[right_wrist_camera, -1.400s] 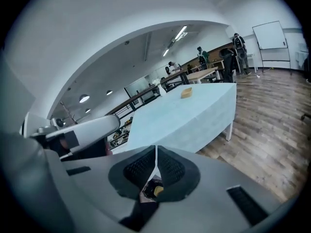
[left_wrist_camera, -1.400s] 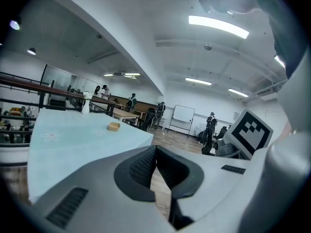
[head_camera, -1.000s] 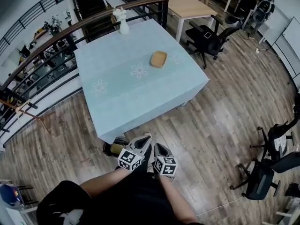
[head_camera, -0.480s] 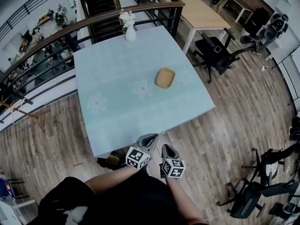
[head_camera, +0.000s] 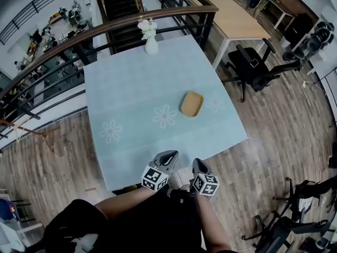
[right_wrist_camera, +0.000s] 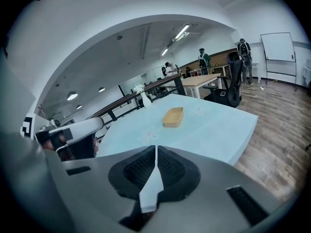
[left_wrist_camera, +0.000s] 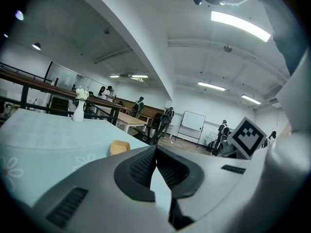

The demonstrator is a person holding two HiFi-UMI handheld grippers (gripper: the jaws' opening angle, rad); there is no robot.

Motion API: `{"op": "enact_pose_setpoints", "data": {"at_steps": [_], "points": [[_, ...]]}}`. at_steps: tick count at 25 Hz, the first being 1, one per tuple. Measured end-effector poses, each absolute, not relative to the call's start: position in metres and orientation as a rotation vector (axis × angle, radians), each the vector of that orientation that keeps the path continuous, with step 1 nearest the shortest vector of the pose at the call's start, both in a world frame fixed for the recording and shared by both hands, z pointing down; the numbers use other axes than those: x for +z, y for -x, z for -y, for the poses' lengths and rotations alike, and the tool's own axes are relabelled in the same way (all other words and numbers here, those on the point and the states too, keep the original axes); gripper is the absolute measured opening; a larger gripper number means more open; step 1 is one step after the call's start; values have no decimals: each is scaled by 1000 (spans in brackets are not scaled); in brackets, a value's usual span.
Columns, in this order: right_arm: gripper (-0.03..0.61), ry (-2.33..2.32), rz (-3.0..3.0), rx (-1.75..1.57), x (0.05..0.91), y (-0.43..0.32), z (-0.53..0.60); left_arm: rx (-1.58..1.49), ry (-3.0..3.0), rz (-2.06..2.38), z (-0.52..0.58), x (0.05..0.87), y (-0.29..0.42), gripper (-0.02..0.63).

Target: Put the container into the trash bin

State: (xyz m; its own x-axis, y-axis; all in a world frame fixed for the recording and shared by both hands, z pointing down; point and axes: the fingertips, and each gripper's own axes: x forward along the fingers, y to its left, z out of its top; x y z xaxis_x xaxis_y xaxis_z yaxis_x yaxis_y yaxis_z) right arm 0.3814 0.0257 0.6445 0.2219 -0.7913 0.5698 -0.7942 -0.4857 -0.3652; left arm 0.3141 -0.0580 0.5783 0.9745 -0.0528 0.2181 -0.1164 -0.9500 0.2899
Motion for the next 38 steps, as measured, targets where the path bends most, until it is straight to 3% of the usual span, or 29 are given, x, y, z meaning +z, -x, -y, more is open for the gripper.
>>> {"op": "enact_pose_setpoints", "data": {"at_steps": [22, 38], "points": [[41, -1952, 1950, 1126, 692, -563, 138, 446, -2651, 682, 150, 616, -440, 14], [42, -1652, 1983, 953, 729, -655, 236, 454, -2478, 938, 179, 659, -481, 14]]}}
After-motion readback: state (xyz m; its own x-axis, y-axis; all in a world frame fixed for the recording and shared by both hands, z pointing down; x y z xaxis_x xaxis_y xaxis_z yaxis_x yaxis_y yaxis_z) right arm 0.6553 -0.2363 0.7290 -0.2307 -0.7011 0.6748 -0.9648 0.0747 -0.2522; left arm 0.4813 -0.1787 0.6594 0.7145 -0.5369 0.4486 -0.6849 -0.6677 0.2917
